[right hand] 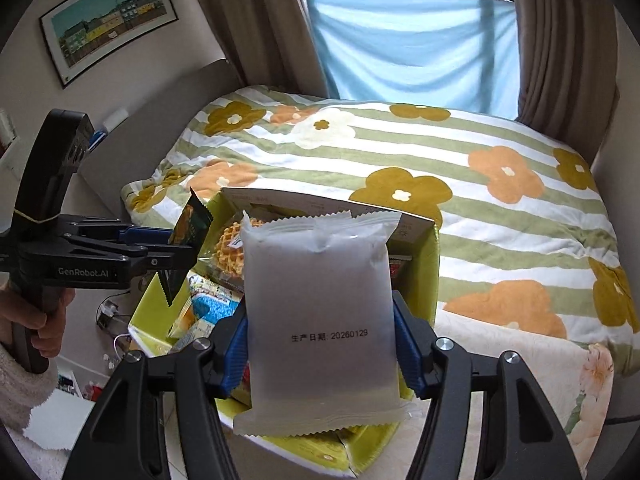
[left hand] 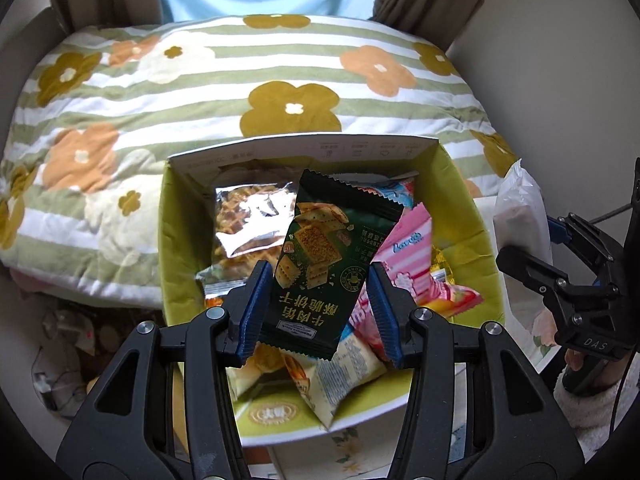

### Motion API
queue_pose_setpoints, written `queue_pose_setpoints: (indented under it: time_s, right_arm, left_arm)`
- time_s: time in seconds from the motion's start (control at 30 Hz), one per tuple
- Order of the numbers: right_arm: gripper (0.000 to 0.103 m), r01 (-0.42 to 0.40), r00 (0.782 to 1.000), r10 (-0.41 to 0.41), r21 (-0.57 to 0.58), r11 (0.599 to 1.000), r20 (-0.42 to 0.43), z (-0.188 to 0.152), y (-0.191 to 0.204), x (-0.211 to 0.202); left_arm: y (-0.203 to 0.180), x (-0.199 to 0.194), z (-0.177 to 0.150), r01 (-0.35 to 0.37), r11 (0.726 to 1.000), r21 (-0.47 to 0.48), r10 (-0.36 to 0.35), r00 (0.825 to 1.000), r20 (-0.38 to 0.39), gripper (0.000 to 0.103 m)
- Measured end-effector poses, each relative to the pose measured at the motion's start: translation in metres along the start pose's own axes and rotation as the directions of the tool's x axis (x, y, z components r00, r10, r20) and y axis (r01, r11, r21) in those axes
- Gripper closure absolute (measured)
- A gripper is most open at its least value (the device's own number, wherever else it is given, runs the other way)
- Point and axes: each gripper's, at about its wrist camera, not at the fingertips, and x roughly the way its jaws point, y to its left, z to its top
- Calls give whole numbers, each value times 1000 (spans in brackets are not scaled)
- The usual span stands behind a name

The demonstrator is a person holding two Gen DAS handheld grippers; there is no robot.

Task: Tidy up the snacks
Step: 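Carry the green packet and white pouch over the box and release them inside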

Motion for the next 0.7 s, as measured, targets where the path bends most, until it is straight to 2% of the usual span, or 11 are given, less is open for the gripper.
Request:
queue_pose_setpoints:
  time_s: [0.07,0.17,0.2,0.23,0.27,0.33,0.57,0.7]
  right_arm:
    - [45,16,1000,-16,35,999,-10,-1,-3,4]
    - [45,40,999,-38,65,997,-31,-5,-10,5]
    - [45,45,998,-42,72,996,-37,-6,-12,7]
    - [45,50,998,-46,81,995,-43,-6,-13,8]
    - [45,54,998,-49,92,994,-49,-6,-16,10]
    - [45,57,997,-51,107,993,-58,-5,-20,14]
    - [44,41,994,-25,151,988,-109,0,-33,34]
    - [44,32,993,-12,169,985,-121,5,-35,45]
  left_arm:
    - [-3,9,7,5,1000,31,-5,1000,-14,58]
    - [-7,18,15,-32,998,47,33,999,-22,54]
    - [-7,20,17,-33,998,47,34,999,-25,38]
    - [-5,21,17,-29,999,42,30,999,-21,11]
    - [-4,21,16,-32,999,33,32,999,-6,1]
    - [-1,18,13,-48,998,29,47,998,31,0]
    - [12,9,-3,-103,991,-81,109,992,70,0]
    - [11,6,-9,-133,986,-100,142,986,82,0]
